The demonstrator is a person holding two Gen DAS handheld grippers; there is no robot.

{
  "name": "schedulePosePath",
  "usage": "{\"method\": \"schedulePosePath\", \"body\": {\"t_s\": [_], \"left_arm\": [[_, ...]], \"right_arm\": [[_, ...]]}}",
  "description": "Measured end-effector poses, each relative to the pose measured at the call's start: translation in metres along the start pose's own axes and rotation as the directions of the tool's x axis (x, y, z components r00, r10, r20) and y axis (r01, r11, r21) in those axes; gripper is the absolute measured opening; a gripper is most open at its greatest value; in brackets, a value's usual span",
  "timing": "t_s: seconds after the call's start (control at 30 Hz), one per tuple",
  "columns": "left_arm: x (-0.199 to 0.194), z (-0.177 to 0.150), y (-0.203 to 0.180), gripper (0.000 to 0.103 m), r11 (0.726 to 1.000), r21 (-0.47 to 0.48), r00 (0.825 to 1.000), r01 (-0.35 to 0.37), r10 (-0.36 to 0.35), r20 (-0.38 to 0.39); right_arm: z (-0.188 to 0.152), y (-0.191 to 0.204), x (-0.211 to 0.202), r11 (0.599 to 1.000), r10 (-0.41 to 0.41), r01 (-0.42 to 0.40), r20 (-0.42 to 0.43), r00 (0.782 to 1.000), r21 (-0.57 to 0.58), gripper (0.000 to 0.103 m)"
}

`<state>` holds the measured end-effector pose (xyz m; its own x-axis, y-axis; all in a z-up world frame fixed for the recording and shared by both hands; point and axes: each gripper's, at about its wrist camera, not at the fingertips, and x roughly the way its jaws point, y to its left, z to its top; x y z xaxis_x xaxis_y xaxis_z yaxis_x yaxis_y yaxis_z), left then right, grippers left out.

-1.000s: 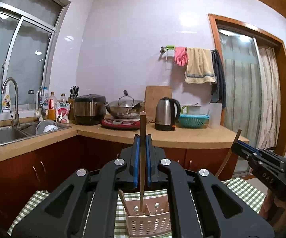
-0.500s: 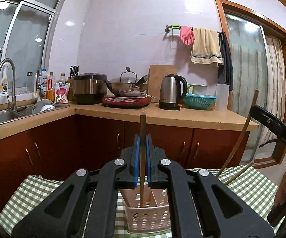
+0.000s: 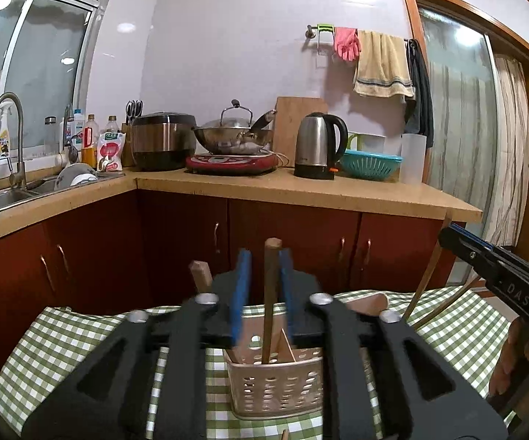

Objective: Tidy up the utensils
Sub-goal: 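Open both tools to release the chopsticks into the basket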

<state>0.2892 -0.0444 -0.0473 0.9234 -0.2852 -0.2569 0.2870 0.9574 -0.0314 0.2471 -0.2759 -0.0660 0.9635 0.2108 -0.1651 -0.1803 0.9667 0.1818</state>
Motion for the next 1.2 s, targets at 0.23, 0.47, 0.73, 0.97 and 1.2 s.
{"method": "schedulePosePath", "body": {"t_s": [0.23,0.47,0.73,0.97,1.2], "left_arm": [[0.000,0.000,0.004,0.057,0.999,-0.032,1.000,0.007,-0.007,-0.006],[-0.011,0.005,0.005,0.071,0.999,-0.050,1.000,0.009,-0.008,0.014],[-0.033,0.012,0.000,0.077,1.000,-0.028,0.999,0.002,-0.001,0.045],[-0.063,-0.003,-0.008,0.077,0.999,0.019,0.998,-0.041,0.040,0.052],[-0.095,-0.042,-0.010,0.077,0.996,0.035,0.997,-0.078,0.078,0.003]], "right_arm": [[0.004,0.001,-0.006,1.000,-0.017,0.018,0.024,1.000,-0.011,0.048],[0.015,0.005,-0.028,0.999,-0.036,0.039,0.078,0.996,-0.036,0.056],[0.014,0.013,-0.059,0.997,-0.043,0.050,0.098,0.994,-0.067,0.057],[-0.010,0.015,-0.081,0.996,-0.061,0.065,0.051,0.997,-0.068,0.057],[-0.054,0.012,-0.107,0.995,-0.090,0.088,-0.023,0.996,-0.053,0.056]]}}
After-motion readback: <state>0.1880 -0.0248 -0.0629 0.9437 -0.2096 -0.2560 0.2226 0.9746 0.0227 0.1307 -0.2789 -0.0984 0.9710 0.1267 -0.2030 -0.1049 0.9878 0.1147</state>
